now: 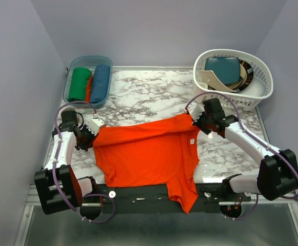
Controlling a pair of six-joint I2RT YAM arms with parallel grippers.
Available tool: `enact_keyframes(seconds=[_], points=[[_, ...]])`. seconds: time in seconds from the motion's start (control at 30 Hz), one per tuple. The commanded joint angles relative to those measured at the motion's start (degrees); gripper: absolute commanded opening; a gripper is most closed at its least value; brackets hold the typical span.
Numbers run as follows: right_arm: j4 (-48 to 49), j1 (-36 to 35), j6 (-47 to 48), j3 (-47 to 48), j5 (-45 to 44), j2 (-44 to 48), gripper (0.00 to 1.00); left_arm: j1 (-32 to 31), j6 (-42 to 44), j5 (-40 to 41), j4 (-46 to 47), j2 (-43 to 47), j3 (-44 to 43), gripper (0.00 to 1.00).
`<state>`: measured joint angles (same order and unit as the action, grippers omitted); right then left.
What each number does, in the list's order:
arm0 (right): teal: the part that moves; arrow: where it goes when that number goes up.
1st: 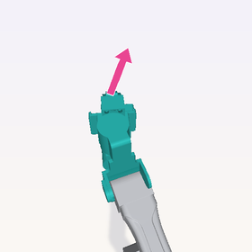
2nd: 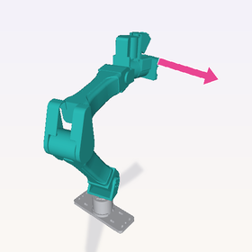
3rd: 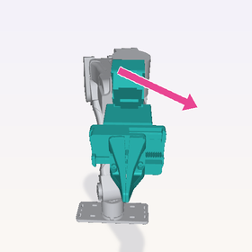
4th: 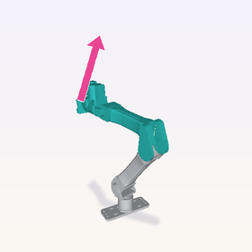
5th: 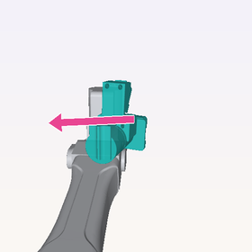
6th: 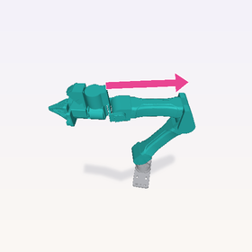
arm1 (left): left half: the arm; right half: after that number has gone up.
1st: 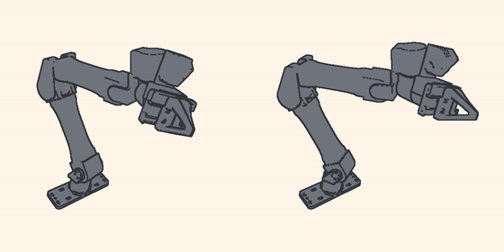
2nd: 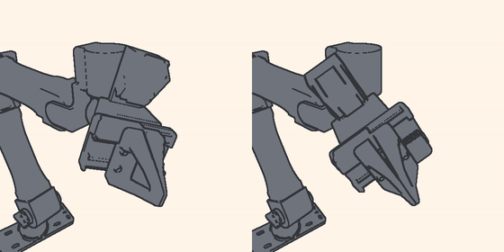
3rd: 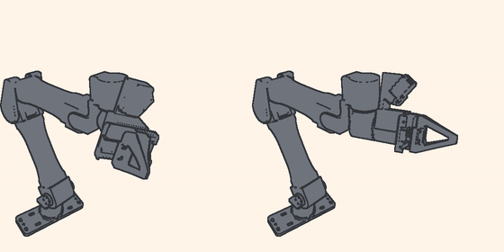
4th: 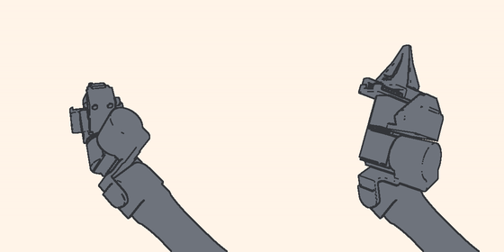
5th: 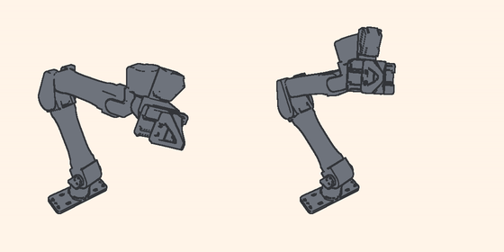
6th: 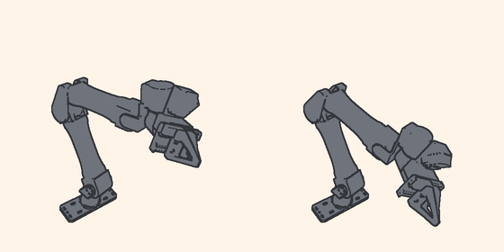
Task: Roll the t-shirts
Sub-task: Fold the T-shirt at the center of the board.
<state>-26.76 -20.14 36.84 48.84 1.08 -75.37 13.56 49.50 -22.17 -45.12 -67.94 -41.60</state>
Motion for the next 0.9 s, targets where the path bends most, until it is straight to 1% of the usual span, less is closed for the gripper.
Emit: enact_keyframes(seconds=[0.0,0.33,0.43,0.57,0.6,0.63,0.67,0.7,0.73,0.8,0.83,0.87], points=[[-1.5,0.3,-1.1,-1.6,1.6,0.9,0.01,0.4,-0.3,-0.2,-0.1,0.6,0.8,0.00],[-2.7,0.3,-0.9,-1.6,2.8,-0.1,0.01,0.4,0.0,0.6,-1.3,0.7,2.1,0.00],[-5.4,0.3,-1.2,-2.5,3.5,0.7,0.01,0.4,0.3,0.6,-2.3,1.2,2.2,0.00],[-5.1,0.3,-1.0,-5.0,4.2,2.9,0.02,0.4,0.7,1.0,-2.1,2.0,2.9,0.00],[-6.5,0.3,-0.9,-3.9,4.5,2.4,0.09,0.4,-0.1,1.2,-2.1,1.9,2.7,0.07],[-8.5,0.3,-0.8,-2.7,4.4,1.9,0.24,0.4,-0.3,1.5,-2.5,1.7,2.1,0.13],[-10.4,0.3,-1.3,-1.2,3.7,1.5,0.29,0.5,-0.2,1.8,-4.5,1.8,0.4,0.20],[-13.6,1.0,-1.7,-0.1,3.1,1.2,0.33,0.8,-0.3,1.9,-5.3,2.3,-0.5,0.32],[-14.7,1.6,-1.9,1.9,4.0,2.0,0.37,1.1,-0.6,1.3,-5.8,3.7,-1.5,0.37],[-14.6,2.8,-2.4,3.6,6.2,3.3,0.42,1.3,-1.2,-0.6,-5.0,5.4,-3.5,0.46],[-13.7,2.9,-2.5,4.4,8.5,3.3,0.44,1.3,-2.9,-1.3,-3.9,6.0,-3.9,0.49],[-12.4,2.8,-2.4,5.7,9.4,2.6,0.45,1.2,-4.4,-2.0,-0.9,5.7,-4.8,0.51]])
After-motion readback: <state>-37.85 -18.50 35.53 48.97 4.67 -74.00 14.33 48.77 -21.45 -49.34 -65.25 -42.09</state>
